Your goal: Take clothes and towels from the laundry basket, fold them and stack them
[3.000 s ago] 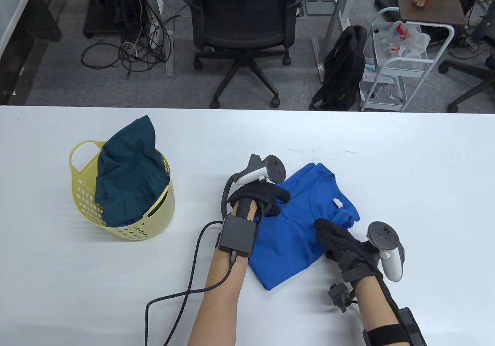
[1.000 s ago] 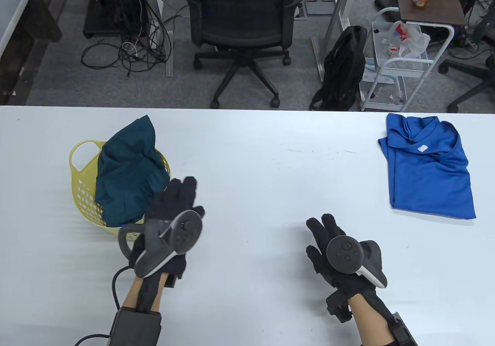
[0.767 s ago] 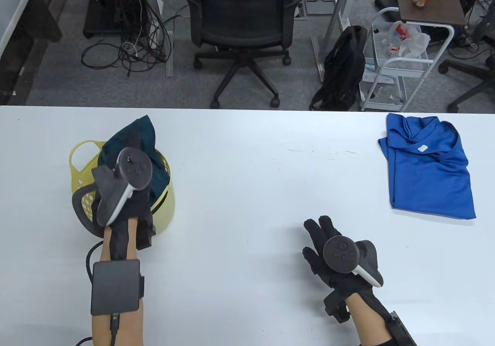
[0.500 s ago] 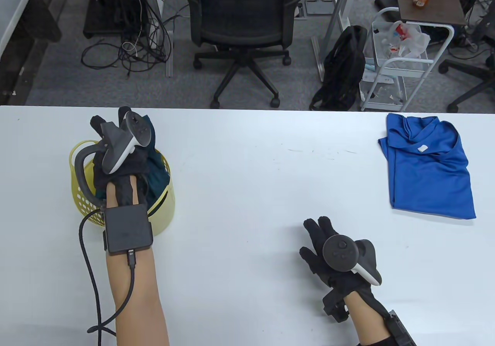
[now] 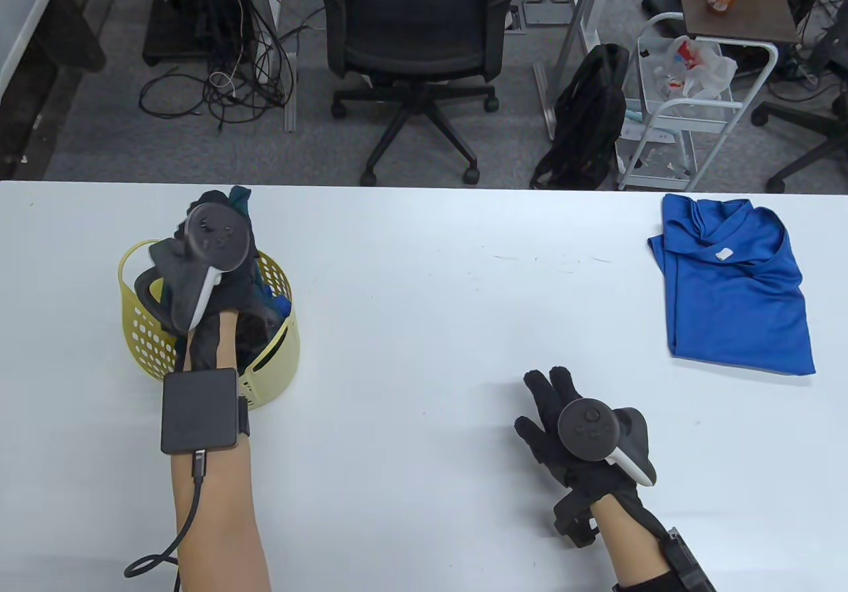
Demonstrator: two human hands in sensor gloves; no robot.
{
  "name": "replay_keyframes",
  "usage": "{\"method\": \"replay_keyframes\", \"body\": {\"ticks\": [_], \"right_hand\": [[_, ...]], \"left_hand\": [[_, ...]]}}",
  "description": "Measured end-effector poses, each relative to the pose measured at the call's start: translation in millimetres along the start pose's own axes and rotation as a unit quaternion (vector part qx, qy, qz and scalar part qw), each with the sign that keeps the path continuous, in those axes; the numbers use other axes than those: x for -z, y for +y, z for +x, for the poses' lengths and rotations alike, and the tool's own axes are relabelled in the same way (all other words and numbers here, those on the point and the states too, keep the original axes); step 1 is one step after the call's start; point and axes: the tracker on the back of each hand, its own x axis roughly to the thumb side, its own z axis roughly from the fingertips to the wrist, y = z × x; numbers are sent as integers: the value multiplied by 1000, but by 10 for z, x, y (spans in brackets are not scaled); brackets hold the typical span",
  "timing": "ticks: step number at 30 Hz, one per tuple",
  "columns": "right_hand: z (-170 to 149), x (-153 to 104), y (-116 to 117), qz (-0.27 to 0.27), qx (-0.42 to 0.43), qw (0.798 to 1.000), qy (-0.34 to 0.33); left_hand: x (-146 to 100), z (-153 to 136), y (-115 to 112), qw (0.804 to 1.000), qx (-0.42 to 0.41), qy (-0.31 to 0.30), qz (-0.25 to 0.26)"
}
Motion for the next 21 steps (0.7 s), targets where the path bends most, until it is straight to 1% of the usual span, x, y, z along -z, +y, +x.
{"method": "replay_keyframes", "body": {"ticks": [1,2,3,4,5,6,8,9,10,11,12,13,14,15,16,17,18,20,21], "right_hand": [[17,-4,7,1,1,1000,-5],[27,-7,10,1,2,1000,-8],[38,-10,12,2,4,1000,-10],[42,-12,12,3,9,1000,-12],[37,-13,12,5,17,1000,-13],[23,-16,10,7,33,999,-13],[-8,-26,-3,9,64,998,-13],[-31,-33,-19,9,79,997,-11],[-49,-37,-32,6,87,996,-10],[-73,-39,-50,1,90,996,-7],[-93,-39,-62,-3,92,996,-4],[-117,-36,-72,-5,93,996,-2],[-139,-36,-77,-5,96,995,2],[-161,-37,-77,-4,99,995,5],[-181,-40,-75,-4,102,995,8],[-198,-42,-71,-4,102,995,11],[-219,-43,-66,-3,98,995,15],[-238,-42,-63,-4,90,996,20],[-245,-42,-62,-6,85,996,22]], "left_hand": [[-48,130,152,999,-35,23,-29],[-82,201,247,998,-25,20,-45],[-136,360,383,997,-29,16,-63],[-202,507,503,998,-46,-2,-53],[-252,617,594,997,-72,-20,-31],[-336,768,733,992,-115,-53,1],[-521,992,966,973,-191,-115,60],[-663,1134,1107,954,-236,-163,83],[-781,1236,1192,939,-269,-198,83],[-922,1354,1255,923,-302,-231,63],[-1054,1468,1281,914,-309,-261,34],[-1143,1538,1251,908,-304,-288,17],[-1235,1628,1155,903,-298,-309,-3],[-1272,1667,1056,909,-276,-312,-15],[-1285,1682,909,931,-210,-296,-33],[-1269,1665,807,947,-151,-280,-43],[-1218,1607,645,964,-61,-252,-55],[-1108,1454,399,974,36,-211,-73],[-1022,1329,263,976,61,-190,-90]]}}
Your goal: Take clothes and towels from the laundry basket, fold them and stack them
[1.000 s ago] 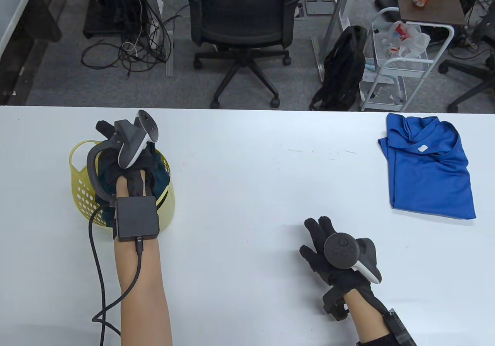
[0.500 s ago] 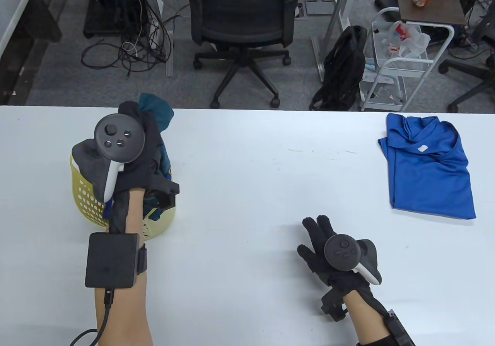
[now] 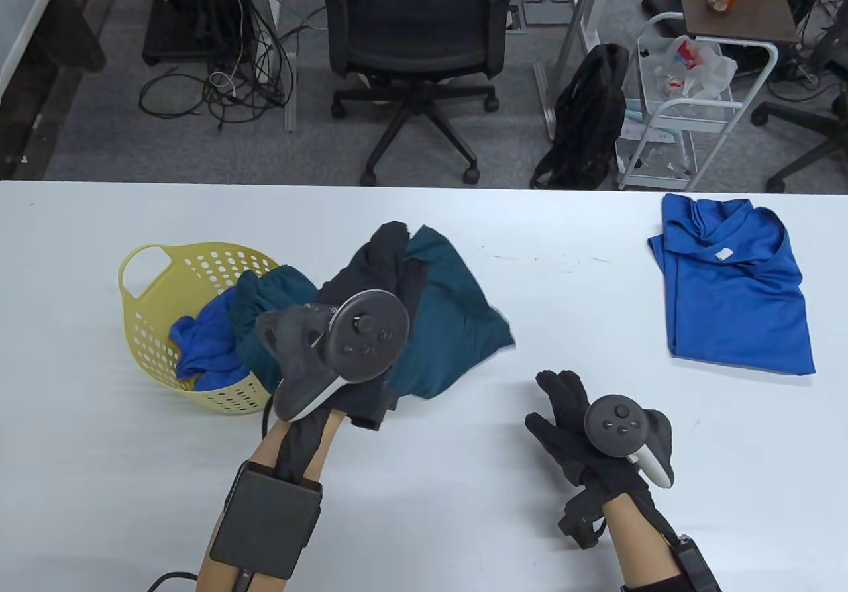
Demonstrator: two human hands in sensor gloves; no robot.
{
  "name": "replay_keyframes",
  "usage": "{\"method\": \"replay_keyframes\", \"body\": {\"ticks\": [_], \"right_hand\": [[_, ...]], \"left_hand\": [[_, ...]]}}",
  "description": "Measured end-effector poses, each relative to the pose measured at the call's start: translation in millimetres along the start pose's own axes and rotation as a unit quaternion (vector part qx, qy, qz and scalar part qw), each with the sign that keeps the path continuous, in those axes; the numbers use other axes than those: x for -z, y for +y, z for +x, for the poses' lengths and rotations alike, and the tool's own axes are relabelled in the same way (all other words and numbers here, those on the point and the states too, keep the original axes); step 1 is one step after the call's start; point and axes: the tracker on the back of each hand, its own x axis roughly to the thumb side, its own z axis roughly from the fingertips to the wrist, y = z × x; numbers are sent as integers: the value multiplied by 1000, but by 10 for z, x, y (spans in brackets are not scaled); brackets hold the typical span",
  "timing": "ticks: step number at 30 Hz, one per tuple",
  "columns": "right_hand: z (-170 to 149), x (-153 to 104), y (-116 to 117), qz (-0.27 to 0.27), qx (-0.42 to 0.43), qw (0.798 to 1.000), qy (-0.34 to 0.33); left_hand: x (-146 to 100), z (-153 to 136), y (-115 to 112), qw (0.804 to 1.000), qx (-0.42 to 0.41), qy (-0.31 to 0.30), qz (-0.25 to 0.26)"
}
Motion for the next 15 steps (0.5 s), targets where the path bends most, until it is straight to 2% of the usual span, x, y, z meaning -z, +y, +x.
{"method": "replay_keyframes", "body": {"ticks": [4,6,8,11,12,14,15], "right_hand": [[5,-4,6,1,-1,1000,-1],[5,3,13,3,-3,1000,-2],[4,8,24,7,-4,1000,-1],[0,10,32,9,-6,1000,1],[-1,9,31,8,-7,1000,2],[1,6,24,6,-7,1000,3],[2,6,21,5,-6,1000,3]], "left_hand": [[105,-431,-335,992,-28,76,-100],[138,-534,-442,988,-42,74,-131],[152,-557,-495,985,-44,84,-143],[171,-535,-525,982,15,111,-155],[176,-534,-538,976,35,126,-172],[186,-541,-598,952,87,173,-239],[192,-555,-650,930,116,199,-285]]}}
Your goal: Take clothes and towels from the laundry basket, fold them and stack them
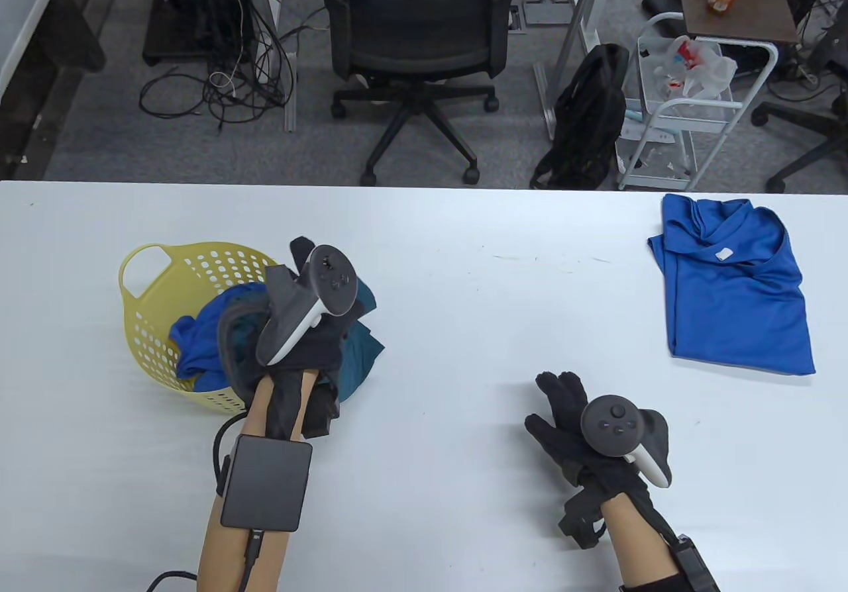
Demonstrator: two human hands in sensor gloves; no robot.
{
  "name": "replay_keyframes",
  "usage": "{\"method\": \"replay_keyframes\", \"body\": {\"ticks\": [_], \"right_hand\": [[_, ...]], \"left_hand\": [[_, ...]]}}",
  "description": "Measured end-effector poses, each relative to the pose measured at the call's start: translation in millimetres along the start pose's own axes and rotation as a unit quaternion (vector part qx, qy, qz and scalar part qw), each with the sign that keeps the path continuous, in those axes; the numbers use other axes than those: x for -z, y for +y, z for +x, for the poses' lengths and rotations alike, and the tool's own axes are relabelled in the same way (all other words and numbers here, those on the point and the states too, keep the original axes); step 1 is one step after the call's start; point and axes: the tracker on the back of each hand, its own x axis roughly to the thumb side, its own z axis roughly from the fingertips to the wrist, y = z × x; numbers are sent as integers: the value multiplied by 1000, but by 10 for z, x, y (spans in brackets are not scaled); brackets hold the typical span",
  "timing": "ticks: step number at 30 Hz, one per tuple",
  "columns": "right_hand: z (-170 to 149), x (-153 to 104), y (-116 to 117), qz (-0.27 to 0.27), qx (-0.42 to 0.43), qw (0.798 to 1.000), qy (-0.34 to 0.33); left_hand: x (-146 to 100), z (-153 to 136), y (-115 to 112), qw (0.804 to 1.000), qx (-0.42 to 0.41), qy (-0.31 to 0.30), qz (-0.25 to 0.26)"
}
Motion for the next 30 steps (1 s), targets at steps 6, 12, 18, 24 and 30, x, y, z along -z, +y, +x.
{"method": "replay_keyframes", "body": {"ticks": [6,12,18,24,30], "right_hand": [[-2,-2,-4,-2,-1,1000,1],[-33,5,-17,-4,4,1000,4],[-77,12,-32,-5,11,1000,10],[-116,5,-124,-25,61,998,0],[-158,10,-104,84,415,896,-133]], "left_hand": [[56,83,-32,995,73,55,-28],[0,84,-11,992,100,79,13],[-302,55,246,984,97,75,129],[-1164,169,557,852,-122,-161,483],[-1481,508,200,757,-347,-437,340]]}}
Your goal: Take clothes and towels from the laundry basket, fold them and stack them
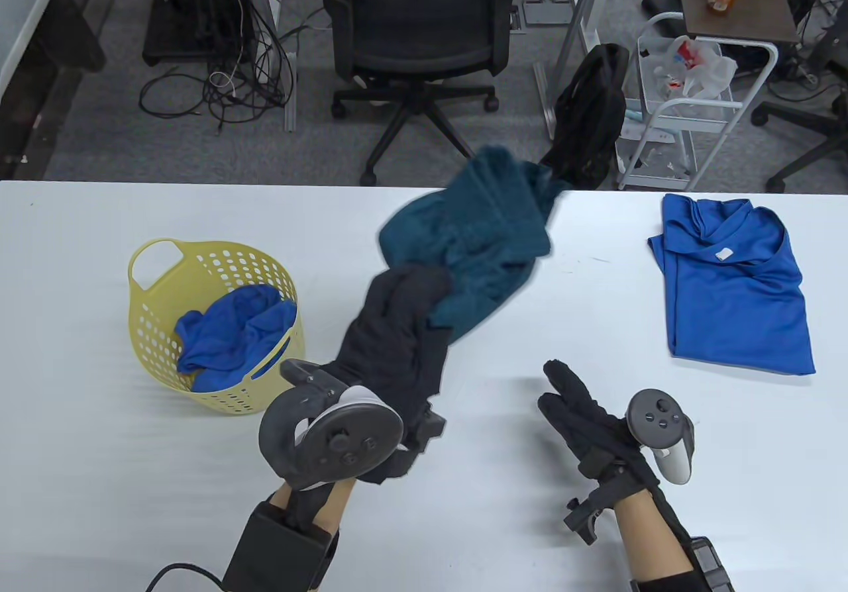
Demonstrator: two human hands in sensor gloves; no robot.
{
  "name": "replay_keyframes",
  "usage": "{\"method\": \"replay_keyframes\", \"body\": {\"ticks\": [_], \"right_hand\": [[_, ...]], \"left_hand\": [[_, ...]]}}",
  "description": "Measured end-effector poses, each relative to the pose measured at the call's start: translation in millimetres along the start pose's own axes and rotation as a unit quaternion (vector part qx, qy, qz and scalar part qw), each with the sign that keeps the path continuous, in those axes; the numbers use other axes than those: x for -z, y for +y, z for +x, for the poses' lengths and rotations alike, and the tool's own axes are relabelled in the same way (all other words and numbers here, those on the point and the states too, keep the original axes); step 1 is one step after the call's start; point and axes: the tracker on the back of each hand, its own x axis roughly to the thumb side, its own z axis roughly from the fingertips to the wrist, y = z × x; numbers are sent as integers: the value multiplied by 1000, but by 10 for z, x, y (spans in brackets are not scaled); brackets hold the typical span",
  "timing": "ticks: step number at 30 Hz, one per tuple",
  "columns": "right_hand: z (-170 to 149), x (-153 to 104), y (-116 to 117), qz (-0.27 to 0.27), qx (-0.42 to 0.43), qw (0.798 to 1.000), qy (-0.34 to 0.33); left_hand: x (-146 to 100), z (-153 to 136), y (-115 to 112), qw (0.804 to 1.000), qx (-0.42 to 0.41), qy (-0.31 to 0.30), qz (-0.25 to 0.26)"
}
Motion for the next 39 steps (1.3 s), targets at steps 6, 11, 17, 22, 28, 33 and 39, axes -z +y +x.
{"method": "replay_keyframes", "body": {"ticks": [6,11,17,22,28,33,39], "right_hand": [[74,40,236,148,255,954,-61],[74,38,235,53,126,990,-10],[95,62,222,-34,-2,999,30],[323,-31,107,-149,-134,980,4],[511,-67,123,-164,-229,957,-72],[509,-7,237,-70,-129,983,-112],[476,-3,246,9,-42,993,-106]], "left_hand": [[-574,-379,-1074,986,62,65,-142],[-944,-773,-1486,967,111,139,-183],[-922,-853,-1548,937,84,118,-319],[-865,-1092,-1193,896,23,182,-405],[-881,-1189,-985,903,-76,179,-384],[-923,-1116,-1172,909,-60,156,-383],[-958,-1101,-1209,925,-86,90,-360]]}}
